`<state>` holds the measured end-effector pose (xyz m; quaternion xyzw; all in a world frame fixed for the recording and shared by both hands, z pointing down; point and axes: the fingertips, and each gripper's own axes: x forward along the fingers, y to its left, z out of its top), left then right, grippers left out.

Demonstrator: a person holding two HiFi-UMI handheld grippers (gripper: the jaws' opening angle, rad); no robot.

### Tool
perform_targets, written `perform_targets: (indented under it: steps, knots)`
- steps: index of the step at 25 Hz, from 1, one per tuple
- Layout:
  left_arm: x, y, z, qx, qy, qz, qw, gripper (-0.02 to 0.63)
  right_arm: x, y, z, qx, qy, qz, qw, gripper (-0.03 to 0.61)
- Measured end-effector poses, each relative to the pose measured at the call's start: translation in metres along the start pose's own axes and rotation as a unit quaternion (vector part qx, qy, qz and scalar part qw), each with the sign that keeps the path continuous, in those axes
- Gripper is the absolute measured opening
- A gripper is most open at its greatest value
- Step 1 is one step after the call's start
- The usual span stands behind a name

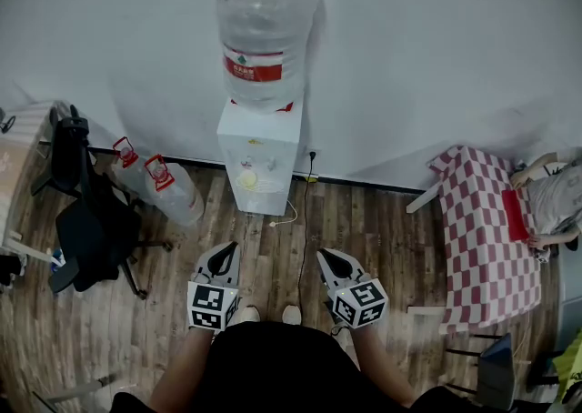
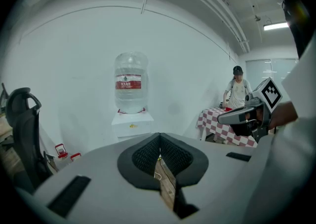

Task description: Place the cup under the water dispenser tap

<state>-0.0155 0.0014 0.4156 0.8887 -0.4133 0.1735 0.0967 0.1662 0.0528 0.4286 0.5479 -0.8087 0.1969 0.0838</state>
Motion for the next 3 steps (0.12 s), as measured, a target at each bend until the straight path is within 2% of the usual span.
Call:
perform_targets:
  steps: [3]
  knots:
    - [0.0022, -0.0047, 0.0015, 0.003, -0.001, 0.003, 1.0, 0.014, -0.0029, -0.0057, -0.0015, -0.001, 0.0, 0.0, 1.0, 0.021]
